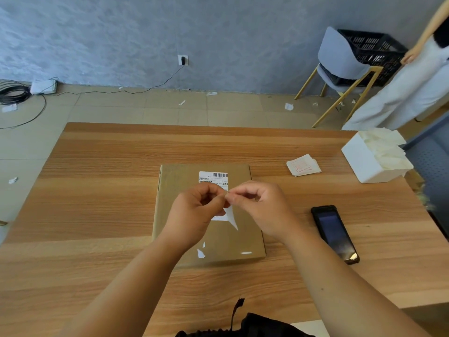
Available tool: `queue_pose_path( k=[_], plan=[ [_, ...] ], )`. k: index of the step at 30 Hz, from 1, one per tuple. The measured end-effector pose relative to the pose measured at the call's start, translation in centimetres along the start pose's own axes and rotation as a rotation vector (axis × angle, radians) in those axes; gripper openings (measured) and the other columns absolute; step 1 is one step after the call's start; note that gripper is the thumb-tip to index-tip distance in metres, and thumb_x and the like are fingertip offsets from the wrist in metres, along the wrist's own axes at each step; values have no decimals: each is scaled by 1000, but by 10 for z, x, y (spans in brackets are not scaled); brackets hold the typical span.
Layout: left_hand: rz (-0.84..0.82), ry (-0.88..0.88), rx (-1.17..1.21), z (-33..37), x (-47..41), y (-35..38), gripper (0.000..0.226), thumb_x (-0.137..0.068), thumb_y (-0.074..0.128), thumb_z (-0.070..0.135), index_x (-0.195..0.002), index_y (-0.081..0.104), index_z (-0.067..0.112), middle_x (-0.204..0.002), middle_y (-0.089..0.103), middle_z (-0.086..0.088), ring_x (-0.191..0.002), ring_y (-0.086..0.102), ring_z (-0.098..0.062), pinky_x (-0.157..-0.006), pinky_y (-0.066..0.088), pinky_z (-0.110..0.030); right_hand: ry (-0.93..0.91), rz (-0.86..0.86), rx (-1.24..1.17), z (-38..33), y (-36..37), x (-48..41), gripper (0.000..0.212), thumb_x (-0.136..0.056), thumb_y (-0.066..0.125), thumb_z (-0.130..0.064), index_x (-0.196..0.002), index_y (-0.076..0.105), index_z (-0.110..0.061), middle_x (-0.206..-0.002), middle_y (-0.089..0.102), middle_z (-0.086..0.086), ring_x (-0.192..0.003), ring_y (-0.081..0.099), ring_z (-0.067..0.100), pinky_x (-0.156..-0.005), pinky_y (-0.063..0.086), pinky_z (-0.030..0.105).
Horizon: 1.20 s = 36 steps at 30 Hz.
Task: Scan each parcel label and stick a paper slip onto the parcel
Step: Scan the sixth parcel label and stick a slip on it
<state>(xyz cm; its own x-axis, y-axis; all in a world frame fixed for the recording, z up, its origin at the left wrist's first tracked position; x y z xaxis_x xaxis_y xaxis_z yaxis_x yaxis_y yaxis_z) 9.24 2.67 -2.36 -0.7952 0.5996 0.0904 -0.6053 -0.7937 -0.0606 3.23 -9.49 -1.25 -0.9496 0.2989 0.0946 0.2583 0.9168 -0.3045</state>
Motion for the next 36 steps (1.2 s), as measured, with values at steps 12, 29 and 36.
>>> queue_pose_path(
  k=[12,29,36],
  plan=[
    [164,-147,178,-18,-2,-1,31,-84,51,4,-61,60,23,-66,65,1,-54,56,-9,-56,50,-20,276,293,-183,39,-34,14,16,-94,56,-18,-86,69,-14,-74,68,-4,-66,60,3,-62,42,23],
    [484,-278,-41,-45,-39,37,10,-75,55,12,-67,50,16,-60,60,6,-58,55,-9,-53,39,-24,551,902,-319,143,-183,68,16,-97,51,-20,-85,61,-15,-78,65,0,-67,61,11,-56,47,27],
    [206,-195,-391,-35,-81,129,16,-79,67,21,-84,58,33,-75,66,11,-68,61,0,-51,39,-12,484,530,236,154,-265,56,16,-96,50,-27,-87,60,-21,-82,63,-5,-73,56,7,-53,37,21]
  ],
)
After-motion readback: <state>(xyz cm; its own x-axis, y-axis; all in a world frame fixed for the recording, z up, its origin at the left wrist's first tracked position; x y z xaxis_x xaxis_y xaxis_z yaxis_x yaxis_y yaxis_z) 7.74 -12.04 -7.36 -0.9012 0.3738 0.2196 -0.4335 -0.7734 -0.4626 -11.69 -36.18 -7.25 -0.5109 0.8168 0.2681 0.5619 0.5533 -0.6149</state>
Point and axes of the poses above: each hand's wrist, its own x-axis away from the middle knuckle, its own y-axis out of the palm, z = x × y, the point moved 8 cm from there along -x, towards the middle knuckle
